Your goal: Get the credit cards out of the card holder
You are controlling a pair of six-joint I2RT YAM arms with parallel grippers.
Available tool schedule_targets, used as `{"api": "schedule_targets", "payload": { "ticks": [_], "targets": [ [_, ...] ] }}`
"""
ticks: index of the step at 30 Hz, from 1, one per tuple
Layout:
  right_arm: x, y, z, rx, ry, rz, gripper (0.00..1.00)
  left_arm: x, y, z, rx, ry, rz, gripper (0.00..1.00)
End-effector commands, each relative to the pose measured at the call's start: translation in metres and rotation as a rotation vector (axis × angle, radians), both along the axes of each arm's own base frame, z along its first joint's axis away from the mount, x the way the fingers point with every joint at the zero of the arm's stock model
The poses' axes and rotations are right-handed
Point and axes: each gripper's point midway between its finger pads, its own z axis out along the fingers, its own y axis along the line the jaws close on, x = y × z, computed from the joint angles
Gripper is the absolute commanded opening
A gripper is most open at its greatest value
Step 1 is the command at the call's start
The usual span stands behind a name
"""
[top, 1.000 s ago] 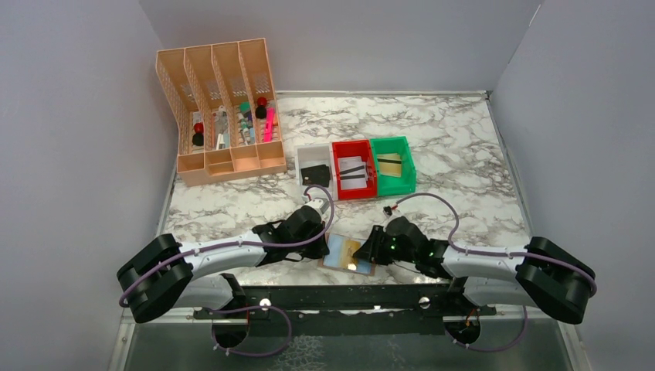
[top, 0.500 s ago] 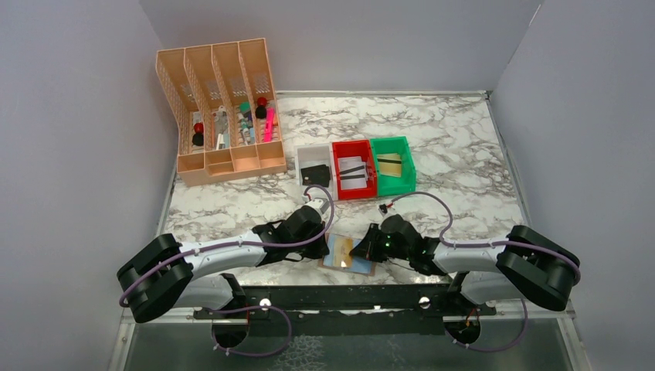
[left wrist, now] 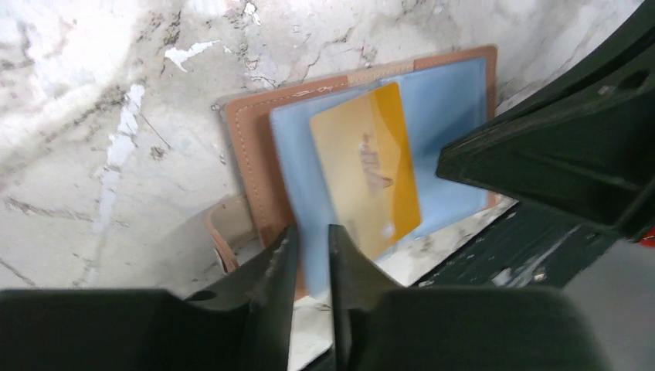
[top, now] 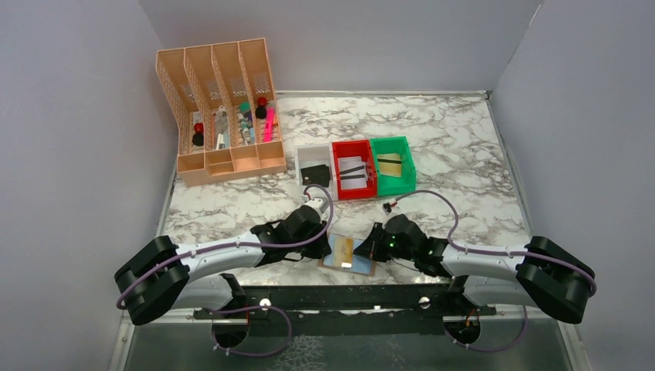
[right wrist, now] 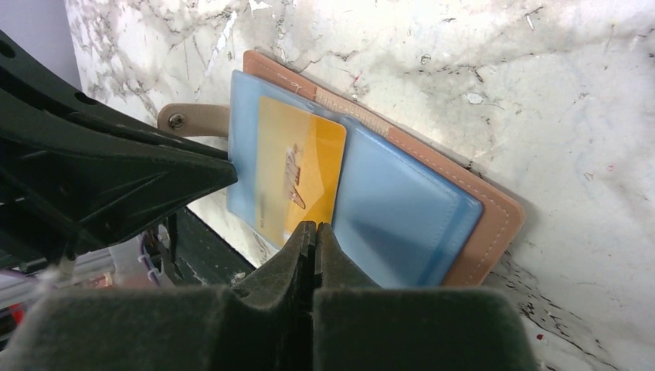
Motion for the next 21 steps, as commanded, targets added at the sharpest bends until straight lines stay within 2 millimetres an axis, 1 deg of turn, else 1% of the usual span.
{"api": "schedule_targets", "payload": {
  "ticks": [1,2,5,8,11,13,15,18,21],
  "targets": [
    [-0.002,-0.008,-0.01,-0.048,0.004,-0.007,0.12,0.002,-0.007,0.018,-0.042,-0.032,-0.015,0.35],
    [-0.001,-0.006,-0.008,-0.041,-0.001,-0.006,0.17,0.003,-0.008,0.022,-0.049,-0.038,-0.013,0.39],
    [0.003,-0.001,-0.003,-0.023,-0.023,0.004,0.22,0.009,-0.012,0.041,-0.089,-0.077,-0.001,0.47],
    [0.005,0.005,-0.002,-0.031,-0.031,0.028,0.24,0.014,-0.017,0.059,-0.128,-0.113,0.006,0.5],
    [0.006,0.011,-0.004,-0.034,-0.022,0.044,0.24,0.014,-0.025,0.068,-0.163,-0.113,-0.016,0.5],
    [0.005,0.013,-0.005,-0.029,-0.017,0.05,0.24,0.011,-0.03,0.065,-0.169,-0.096,-0.041,0.5],
    [0.006,0.014,-0.007,-0.029,-0.011,0.05,0.24,0.007,-0.031,0.056,-0.156,-0.072,-0.057,0.5],
    [0.007,0.016,-0.007,-0.03,-0.009,0.051,0.25,-0.001,-0.031,0.036,-0.138,-0.022,-0.08,0.5],
    [0.009,0.016,-0.006,-0.032,-0.011,0.046,0.28,-0.012,-0.034,0.019,-0.14,0.034,-0.105,0.48]
  ]
}}
